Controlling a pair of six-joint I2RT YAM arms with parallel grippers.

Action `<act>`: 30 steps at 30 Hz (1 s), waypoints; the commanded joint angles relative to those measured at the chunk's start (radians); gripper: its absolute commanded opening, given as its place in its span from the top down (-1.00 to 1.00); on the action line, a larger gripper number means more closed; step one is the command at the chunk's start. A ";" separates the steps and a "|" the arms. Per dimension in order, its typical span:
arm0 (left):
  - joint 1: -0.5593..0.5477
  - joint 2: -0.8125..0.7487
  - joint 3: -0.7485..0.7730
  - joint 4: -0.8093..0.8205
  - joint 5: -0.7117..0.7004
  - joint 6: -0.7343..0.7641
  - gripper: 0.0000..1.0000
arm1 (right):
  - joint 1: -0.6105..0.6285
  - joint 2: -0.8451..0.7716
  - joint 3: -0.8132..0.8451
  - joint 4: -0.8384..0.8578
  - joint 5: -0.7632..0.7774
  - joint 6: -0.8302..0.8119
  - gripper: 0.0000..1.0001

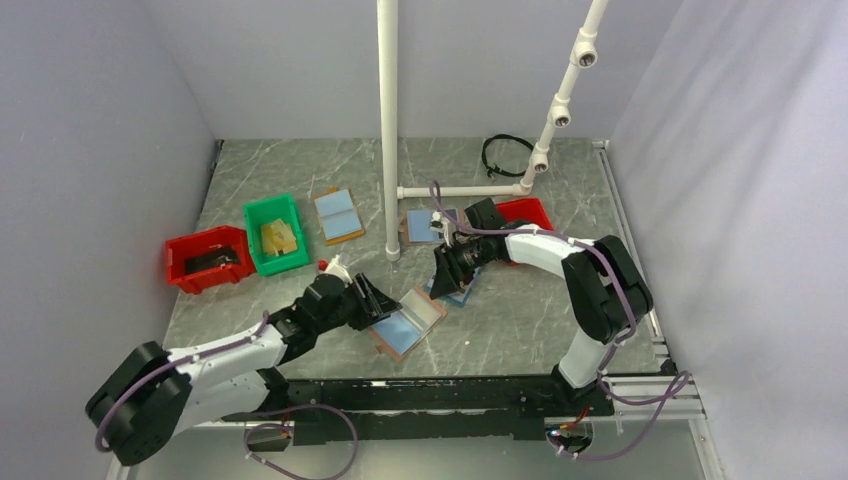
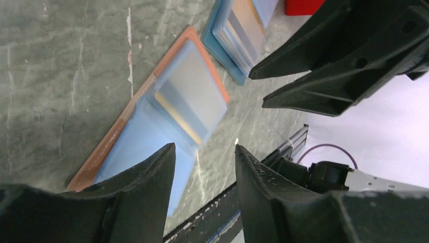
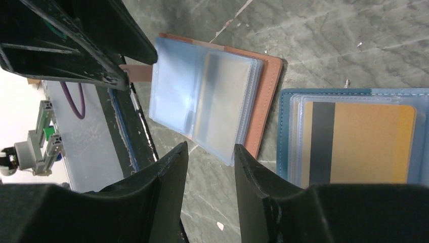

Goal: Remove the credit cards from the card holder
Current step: Remove the credit card from the card holder.

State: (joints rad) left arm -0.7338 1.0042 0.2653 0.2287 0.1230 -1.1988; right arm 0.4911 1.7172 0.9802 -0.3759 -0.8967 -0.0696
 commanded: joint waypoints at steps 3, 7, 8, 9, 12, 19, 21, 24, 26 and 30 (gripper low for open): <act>-0.055 0.121 -0.016 0.205 -0.120 -0.080 0.01 | 0.019 0.033 0.002 0.053 0.053 0.064 0.18; -0.082 0.190 -0.010 0.256 -0.140 -0.101 0.02 | 0.032 0.064 0.019 0.034 0.061 0.067 0.20; -0.085 0.206 -0.007 0.266 -0.148 -0.104 0.02 | 0.034 0.068 0.022 0.032 0.066 0.066 0.20; -0.088 0.220 -0.004 0.274 -0.149 -0.105 0.02 | 0.038 0.068 0.023 0.032 0.069 0.065 0.20; -0.094 0.261 0.009 0.284 -0.154 -0.108 0.05 | 0.046 0.073 0.024 0.030 0.072 0.065 0.20; -0.096 0.352 0.013 0.306 -0.152 -0.131 0.09 | 0.056 0.093 0.038 0.011 0.088 0.057 0.22; -0.095 0.364 0.014 0.308 -0.151 -0.134 0.10 | 0.059 0.092 0.038 0.009 0.085 0.055 0.23; -0.096 0.370 0.021 0.295 -0.153 -0.133 0.10 | 0.064 0.093 0.038 0.008 0.084 0.055 0.25; -0.096 0.369 0.027 0.277 -0.156 -0.133 0.10 | 0.067 0.097 0.041 0.005 0.077 0.056 0.25; -0.095 0.364 0.027 0.254 -0.164 -0.134 0.10 | 0.076 0.102 0.046 0.001 0.063 0.053 0.27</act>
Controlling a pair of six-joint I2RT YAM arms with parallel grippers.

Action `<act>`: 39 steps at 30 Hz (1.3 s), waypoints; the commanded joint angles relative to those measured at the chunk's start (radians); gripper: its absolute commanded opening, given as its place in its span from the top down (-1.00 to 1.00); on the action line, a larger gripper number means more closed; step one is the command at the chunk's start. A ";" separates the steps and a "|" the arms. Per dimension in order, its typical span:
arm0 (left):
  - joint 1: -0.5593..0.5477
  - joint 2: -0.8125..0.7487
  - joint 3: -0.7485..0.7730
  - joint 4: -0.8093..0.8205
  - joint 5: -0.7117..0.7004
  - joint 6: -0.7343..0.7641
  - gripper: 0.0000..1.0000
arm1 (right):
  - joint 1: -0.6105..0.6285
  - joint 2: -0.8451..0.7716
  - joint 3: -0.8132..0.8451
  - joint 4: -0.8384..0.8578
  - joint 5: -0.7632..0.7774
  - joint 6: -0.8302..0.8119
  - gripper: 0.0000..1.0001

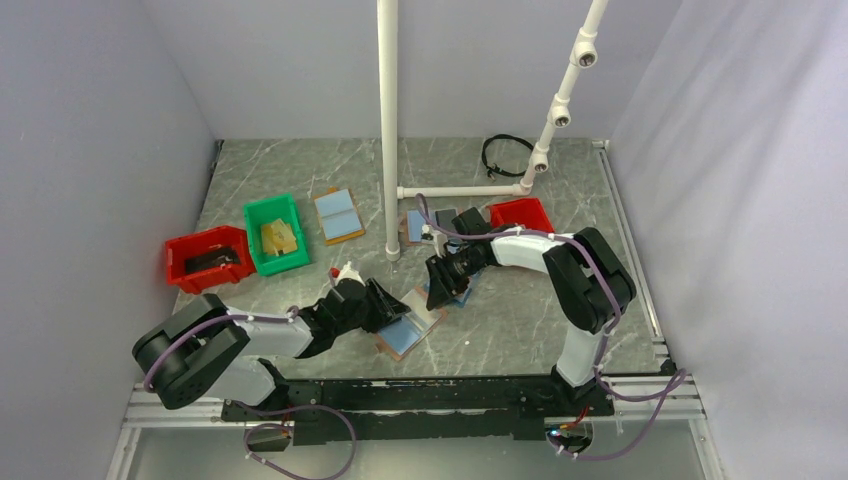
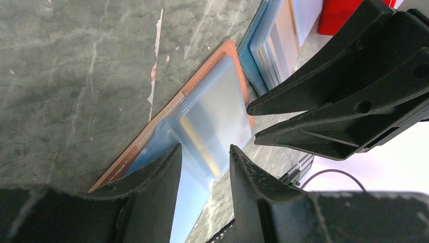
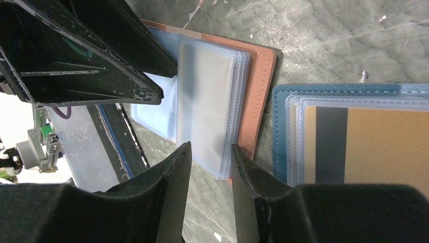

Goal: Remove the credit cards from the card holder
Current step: Remove the credit card from the card holder.

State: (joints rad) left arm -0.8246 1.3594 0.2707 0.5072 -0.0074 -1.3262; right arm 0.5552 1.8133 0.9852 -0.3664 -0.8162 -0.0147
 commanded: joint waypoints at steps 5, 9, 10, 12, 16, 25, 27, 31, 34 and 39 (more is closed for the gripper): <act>-0.005 0.016 0.020 -0.020 -0.031 -0.005 0.09 | 0.025 0.011 0.044 -0.012 -0.045 0.004 0.29; -0.005 0.034 0.030 -0.015 -0.022 0.004 0.09 | 0.032 0.008 0.047 -0.014 -0.052 0.004 0.30; -0.005 0.037 0.031 -0.015 -0.021 0.004 0.08 | 0.031 0.009 0.047 -0.013 -0.057 0.006 0.29; -0.005 0.046 0.032 -0.009 -0.020 0.004 0.08 | 0.032 0.011 0.046 -0.010 -0.079 0.011 0.30; -0.004 0.056 0.036 -0.007 -0.017 0.005 0.08 | 0.032 0.007 0.045 0.000 -0.151 0.013 0.30; -0.005 0.043 0.021 0.054 -0.002 0.036 -0.02 | 0.029 0.012 0.041 0.024 -0.210 0.068 0.31; -0.005 0.041 0.014 0.085 0.016 0.037 -0.07 | 0.029 0.012 0.039 0.031 -0.221 0.076 0.32; -0.005 0.034 -0.003 0.137 0.028 0.036 -0.23 | 0.029 0.022 0.038 0.036 -0.244 0.082 0.42; -0.005 0.028 -0.008 0.143 0.029 0.034 -0.35 | 0.029 0.027 0.038 0.040 -0.265 0.086 0.47; -0.004 0.025 -0.004 0.134 0.027 0.035 -0.42 | 0.029 0.029 0.035 0.048 -0.283 0.093 0.53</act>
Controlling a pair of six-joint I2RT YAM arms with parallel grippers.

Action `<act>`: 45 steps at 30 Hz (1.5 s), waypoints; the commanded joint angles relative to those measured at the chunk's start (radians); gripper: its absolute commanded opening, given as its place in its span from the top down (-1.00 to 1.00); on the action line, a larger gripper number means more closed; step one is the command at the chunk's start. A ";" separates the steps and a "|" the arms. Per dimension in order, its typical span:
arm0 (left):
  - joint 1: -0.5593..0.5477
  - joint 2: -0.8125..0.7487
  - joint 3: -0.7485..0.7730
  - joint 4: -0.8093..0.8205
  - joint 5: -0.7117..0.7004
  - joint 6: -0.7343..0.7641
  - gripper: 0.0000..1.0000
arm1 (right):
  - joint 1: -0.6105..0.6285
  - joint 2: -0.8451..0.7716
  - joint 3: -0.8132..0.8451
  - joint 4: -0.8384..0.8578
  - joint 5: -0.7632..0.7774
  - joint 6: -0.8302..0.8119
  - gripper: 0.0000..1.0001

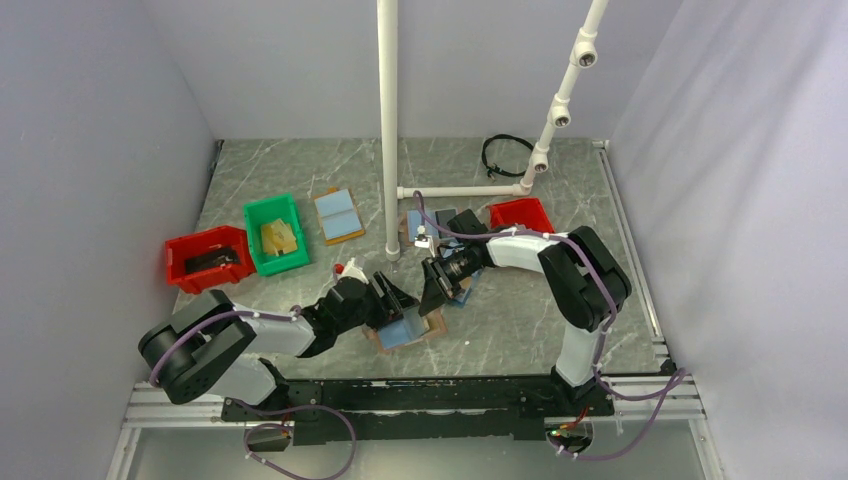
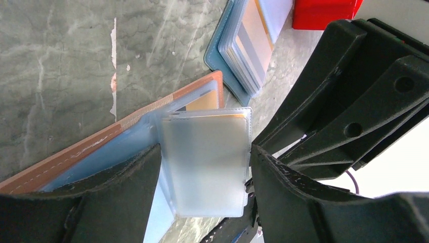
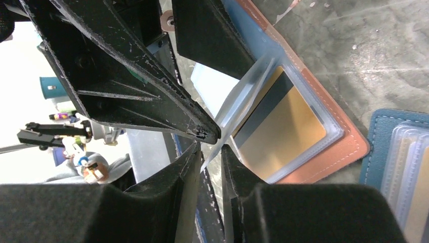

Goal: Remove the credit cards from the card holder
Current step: Remove the credit card from the card holder.

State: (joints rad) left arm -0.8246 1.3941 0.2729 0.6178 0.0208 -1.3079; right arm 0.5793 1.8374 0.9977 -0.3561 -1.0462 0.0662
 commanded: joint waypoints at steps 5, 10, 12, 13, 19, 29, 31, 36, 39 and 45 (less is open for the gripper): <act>-0.005 -0.005 -0.010 0.018 -0.010 0.007 -0.38 | 0.005 0.010 0.024 0.038 -0.067 0.014 0.59; -0.005 -0.001 -0.015 0.020 -0.015 0.001 -0.33 | 0.005 0.012 0.022 0.048 -0.091 0.021 0.69; -0.005 -0.005 -0.015 0.015 -0.016 0.002 -0.30 | 0.005 0.014 0.022 0.045 -0.095 0.019 0.75; -0.005 -0.007 -0.014 0.012 -0.017 0.002 -0.24 | 0.005 0.014 0.024 0.044 -0.089 0.017 0.77; -0.005 -0.030 -0.031 0.001 -0.018 -0.001 0.07 | 0.006 0.020 0.033 0.016 -0.012 -0.004 0.87; -0.005 -0.093 -0.048 -0.046 -0.019 0.006 0.19 | 0.007 0.017 0.038 0.004 0.040 -0.021 0.96; -0.004 -0.107 -0.049 -0.060 -0.018 0.008 0.25 | 0.007 0.017 0.039 0.000 0.053 -0.026 0.99; -0.004 -0.136 -0.047 -0.117 -0.012 0.023 0.28 | 0.006 0.018 0.039 0.000 0.053 -0.024 1.00; -0.003 -0.159 -0.049 -0.163 -0.006 0.028 0.30 | 0.006 0.020 0.039 0.002 0.044 -0.024 1.00; -0.003 -0.237 -0.046 -0.304 -0.014 0.042 0.38 | 0.007 0.017 0.038 0.003 0.037 -0.024 1.00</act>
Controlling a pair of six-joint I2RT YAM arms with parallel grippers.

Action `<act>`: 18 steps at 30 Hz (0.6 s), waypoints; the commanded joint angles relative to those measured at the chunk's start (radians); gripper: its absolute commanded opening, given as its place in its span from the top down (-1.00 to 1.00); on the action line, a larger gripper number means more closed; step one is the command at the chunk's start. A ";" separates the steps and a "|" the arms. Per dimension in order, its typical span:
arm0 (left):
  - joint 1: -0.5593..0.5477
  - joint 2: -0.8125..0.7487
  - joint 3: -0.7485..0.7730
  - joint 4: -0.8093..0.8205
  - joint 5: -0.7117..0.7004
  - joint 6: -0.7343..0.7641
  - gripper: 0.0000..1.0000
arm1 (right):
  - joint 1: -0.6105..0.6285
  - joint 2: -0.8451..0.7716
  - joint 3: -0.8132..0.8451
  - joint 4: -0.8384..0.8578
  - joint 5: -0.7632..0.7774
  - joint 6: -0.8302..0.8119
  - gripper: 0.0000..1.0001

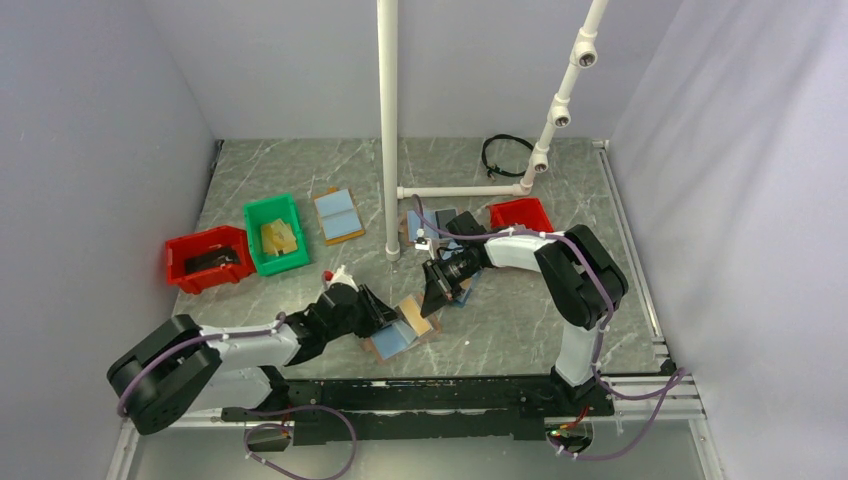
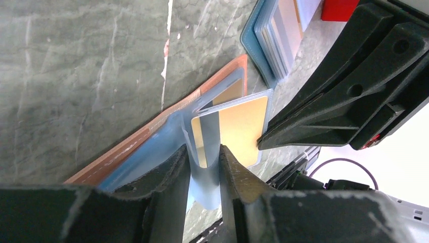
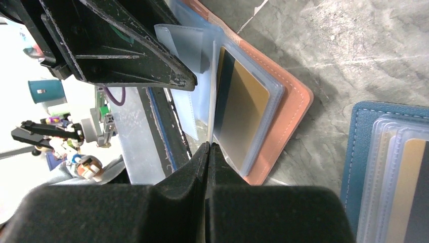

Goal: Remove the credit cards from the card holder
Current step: Remove the credit card from the card holder.

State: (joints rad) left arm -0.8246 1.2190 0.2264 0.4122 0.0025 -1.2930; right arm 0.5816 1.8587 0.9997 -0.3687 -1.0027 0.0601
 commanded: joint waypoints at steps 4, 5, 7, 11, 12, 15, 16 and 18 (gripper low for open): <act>-0.004 -0.138 0.011 -0.217 0.001 0.042 0.36 | 0.005 -0.001 0.037 0.016 -0.009 -0.019 1.00; -0.003 -0.154 0.015 -0.250 0.000 0.047 0.35 | 0.005 -0.001 0.037 0.015 -0.010 -0.020 1.00; -0.002 -0.184 0.026 -0.326 0.001 0.058 0.29 | 0.005 -0.001 0.037 0.016 -0.007 -0.020 1.00; 0.000 -0.229 0.042 -0.447 -0.041 0.070 0.16 | 0.006 0.000 0.039 0.014 -0.007 -0.020 1.00; 0.001 -0.237 0.043 -0.473 -0.041 0.073 0.15 | 0.006 0.000 0.039 0.014 -0.007 -0.022 1.00; 0.008 -0.260 0.058 -0.563 -0.052 0.070 0.12 | 0.006 0.000 0.039 0.013 -0.007 -0.022 1.00; 0.008 -0.278 0.070 -0.605 -0.062 0.070 0.11 | 0.006 0.000 0.039 0.012 -0.007 -0.023 1.00; 0.009 -0.321 0.106 -0.692 -0.086 0.079 0.09 | 0.006 0.000 0.039 0.013 -0.005 -0.023 1.00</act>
State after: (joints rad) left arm -0.8215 0.9596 0.2642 -0.0624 -0.0227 -1.2415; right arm 0.5842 1.8595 1.0035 -0.3683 -1.0027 0.0597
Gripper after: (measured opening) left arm 0.446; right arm 0.007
